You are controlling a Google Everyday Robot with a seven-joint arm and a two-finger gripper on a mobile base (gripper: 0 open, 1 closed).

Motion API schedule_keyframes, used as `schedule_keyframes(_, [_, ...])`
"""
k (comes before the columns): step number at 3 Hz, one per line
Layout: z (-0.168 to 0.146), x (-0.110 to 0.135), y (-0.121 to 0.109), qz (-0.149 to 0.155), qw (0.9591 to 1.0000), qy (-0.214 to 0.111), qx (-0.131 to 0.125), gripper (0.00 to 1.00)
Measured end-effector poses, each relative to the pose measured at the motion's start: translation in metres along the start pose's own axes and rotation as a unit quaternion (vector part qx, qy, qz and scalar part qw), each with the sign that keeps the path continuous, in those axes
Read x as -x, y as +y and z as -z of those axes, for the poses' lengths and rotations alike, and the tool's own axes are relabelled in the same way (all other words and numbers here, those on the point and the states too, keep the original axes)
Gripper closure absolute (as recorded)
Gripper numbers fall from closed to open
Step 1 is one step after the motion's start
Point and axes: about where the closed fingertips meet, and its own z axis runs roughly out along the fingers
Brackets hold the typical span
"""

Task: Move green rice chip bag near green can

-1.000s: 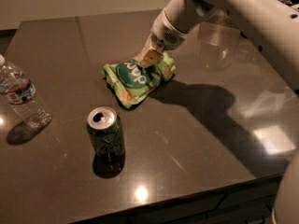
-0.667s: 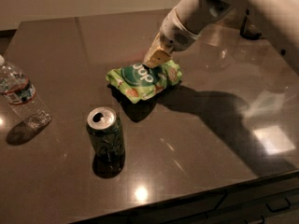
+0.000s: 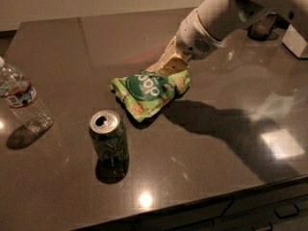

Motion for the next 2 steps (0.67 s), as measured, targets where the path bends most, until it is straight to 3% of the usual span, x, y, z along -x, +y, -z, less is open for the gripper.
schedule_keyframes(2, [0.0018,-0.0057,0.0134,-0.001,1.0000,0.003,0.000,0.53])
